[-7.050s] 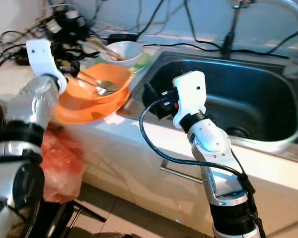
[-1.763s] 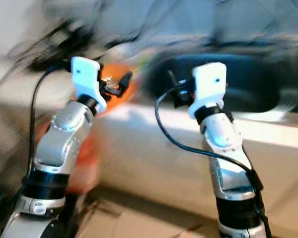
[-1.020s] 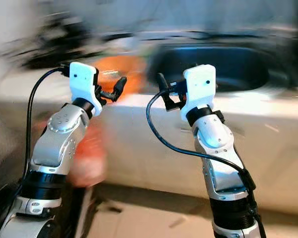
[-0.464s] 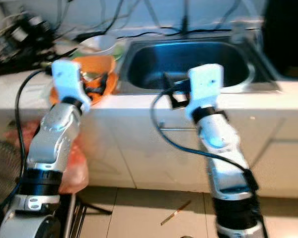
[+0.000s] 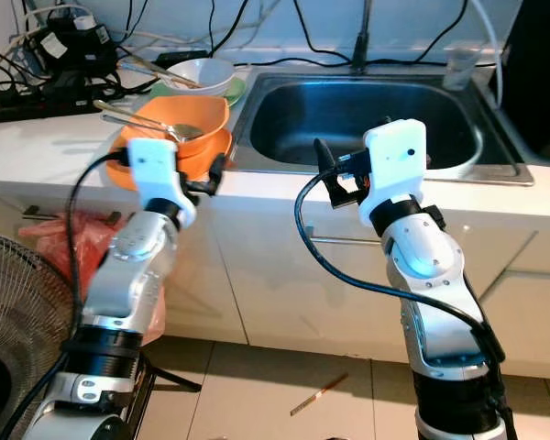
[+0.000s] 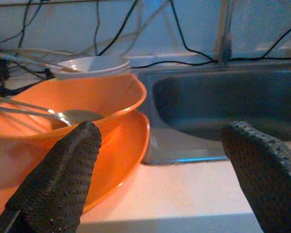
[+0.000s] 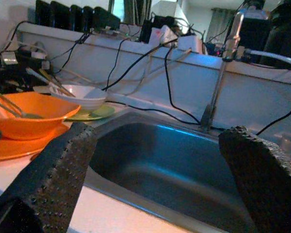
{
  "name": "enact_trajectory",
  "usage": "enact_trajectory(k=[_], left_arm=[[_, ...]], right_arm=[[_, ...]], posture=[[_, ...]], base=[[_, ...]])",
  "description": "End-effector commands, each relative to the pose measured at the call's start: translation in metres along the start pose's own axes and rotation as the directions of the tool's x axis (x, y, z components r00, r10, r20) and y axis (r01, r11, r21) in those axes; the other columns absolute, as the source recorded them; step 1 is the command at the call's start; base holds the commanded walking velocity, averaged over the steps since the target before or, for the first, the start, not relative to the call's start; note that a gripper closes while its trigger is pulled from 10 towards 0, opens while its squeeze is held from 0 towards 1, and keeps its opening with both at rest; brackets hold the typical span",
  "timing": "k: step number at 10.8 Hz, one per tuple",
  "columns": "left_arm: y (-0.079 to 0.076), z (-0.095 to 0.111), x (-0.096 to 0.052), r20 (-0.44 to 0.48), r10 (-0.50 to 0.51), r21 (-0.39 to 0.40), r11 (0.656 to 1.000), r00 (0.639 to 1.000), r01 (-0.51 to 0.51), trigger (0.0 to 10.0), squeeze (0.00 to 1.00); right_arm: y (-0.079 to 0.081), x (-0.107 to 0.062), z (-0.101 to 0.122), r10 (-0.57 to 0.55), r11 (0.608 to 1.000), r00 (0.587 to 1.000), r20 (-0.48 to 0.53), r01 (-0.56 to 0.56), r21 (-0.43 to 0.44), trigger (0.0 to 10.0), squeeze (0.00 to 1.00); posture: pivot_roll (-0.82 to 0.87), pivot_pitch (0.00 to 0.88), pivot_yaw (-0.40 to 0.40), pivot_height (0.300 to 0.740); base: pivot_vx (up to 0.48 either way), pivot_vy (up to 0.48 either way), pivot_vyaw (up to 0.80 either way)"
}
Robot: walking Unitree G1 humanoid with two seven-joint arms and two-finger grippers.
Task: Kitchen organization
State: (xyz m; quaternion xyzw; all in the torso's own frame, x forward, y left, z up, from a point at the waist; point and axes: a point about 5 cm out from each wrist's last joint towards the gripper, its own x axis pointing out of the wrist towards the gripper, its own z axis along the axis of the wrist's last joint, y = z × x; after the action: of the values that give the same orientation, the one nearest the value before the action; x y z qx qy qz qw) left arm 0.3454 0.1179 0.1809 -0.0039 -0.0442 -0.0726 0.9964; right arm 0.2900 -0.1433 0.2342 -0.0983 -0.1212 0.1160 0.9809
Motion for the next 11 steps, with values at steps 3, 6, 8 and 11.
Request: enact_trajectory(k=[3,6,8,11], left_arm=[[0.012,0.007,0.005,0.027,0.003,-0.030,1.000,1.000,-0.003,10.0,0.00],[-0.005,0.014,0.011,0.053,-0.074,-0.062,0.995,0.996,0.077,10.0,0.00],[-0.006,0.004,0.005,0.028,-0.061,-0.083,0.995,0.998,0.063,10.0,0.00],[-0.009,-0.003,-0.005,0.013,-0.043,-0.097,0.994,0.999,0.044,10.0,0.00]], right_arm=[[0.013,0.001,0.002,0.019,0.999,1.000,-0.008,-0.019,0.034,10.0,0.00],[0.011,0.000,0.000,-0.028,0.999,1.000,-0.005,0.028,0.033,10.0,0.00],[0.018,-0.008,-0.002,-0.018,0.999,1.000,-0.023,0.019,0.044,10.0,0.00],[0.022,-0.010,-0.006,0.006,0.999,0.999,-0.046,-0.003,0.049,10.0,0.00]], posture=[[-0.13,0.000,0.072,0.740],[-0.15,0.000,0.110,0.740],[-0.15,0.000,0.084,0.740],[-0.13,0.000,0.059,0.740]], base=[[0.000,0.000,0.00],[0.000,0.000,0.00],[0.000,0.000,0.00],[0.000,0.000,0.00]])
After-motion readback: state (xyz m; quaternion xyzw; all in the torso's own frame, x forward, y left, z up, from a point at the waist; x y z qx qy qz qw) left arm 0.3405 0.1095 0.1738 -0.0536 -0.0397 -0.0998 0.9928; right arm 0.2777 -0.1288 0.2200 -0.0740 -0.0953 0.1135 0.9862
